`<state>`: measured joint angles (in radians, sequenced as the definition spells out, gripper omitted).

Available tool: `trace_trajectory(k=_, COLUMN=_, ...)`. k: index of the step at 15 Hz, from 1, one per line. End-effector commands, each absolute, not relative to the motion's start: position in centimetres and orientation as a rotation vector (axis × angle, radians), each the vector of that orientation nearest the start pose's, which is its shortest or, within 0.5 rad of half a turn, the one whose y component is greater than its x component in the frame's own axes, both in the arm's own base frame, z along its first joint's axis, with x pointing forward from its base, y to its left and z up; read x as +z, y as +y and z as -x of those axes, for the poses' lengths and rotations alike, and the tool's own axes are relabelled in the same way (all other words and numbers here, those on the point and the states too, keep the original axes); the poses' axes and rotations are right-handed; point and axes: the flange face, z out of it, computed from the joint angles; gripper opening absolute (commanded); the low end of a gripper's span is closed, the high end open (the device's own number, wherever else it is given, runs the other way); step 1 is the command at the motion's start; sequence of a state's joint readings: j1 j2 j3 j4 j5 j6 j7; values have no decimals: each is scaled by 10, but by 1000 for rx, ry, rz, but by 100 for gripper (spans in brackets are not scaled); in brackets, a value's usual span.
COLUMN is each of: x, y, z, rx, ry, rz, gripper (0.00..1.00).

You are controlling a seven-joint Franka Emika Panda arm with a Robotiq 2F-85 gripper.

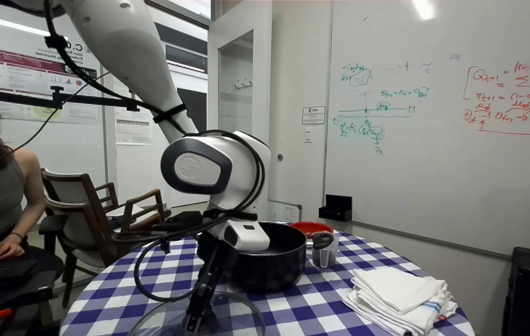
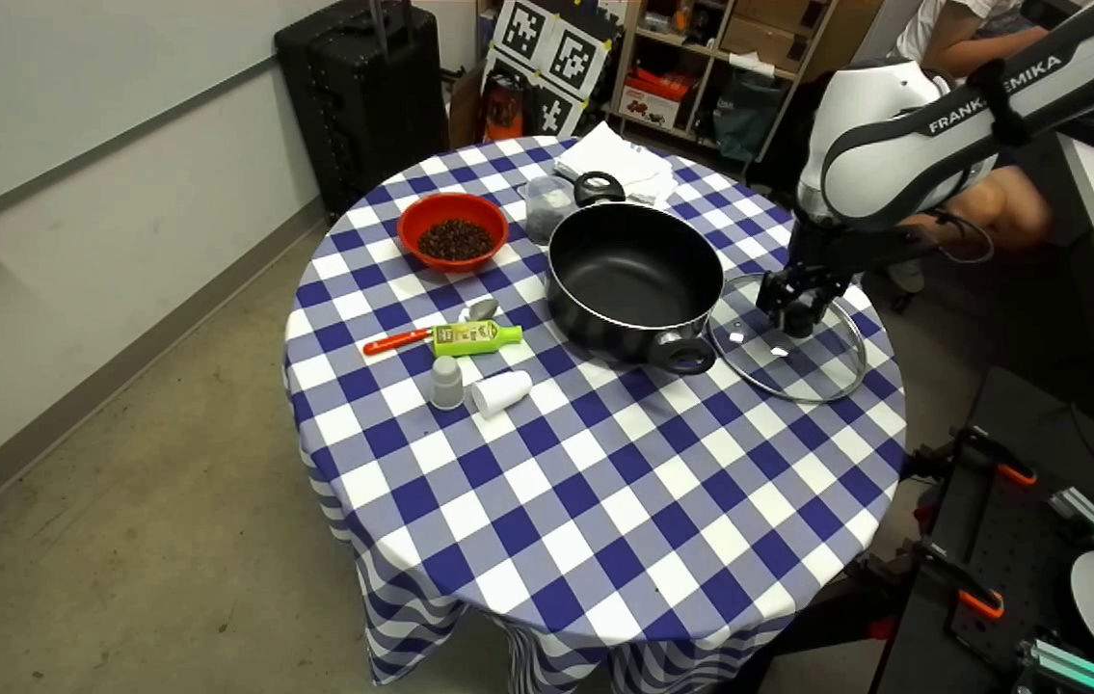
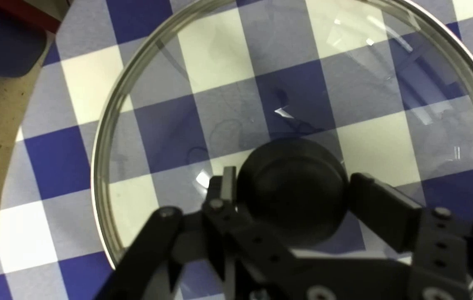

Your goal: Put the lid on the pot

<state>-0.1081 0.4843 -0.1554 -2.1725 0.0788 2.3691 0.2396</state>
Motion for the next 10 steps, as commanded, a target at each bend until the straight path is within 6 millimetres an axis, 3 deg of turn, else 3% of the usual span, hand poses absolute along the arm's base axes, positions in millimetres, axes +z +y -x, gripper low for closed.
trace_trajectory(k=1, x=153, y=-142, z=-507, rx=424, ry=884, rz=3014, gripper=39)
trace_trajectory(k=2, x=155, y=-142, z=-508, rx=420, ry=885, rz=3015, gripper=31)
trace_trajectory(k=4, x=156, y=-141, z=-507, rx=416, ry=881, rz=3015, gripper=26)
trace_trajectory(k=10, x=164, y=-132, z=-498, rx=391, ry=869, rz=3017, gripper=26)
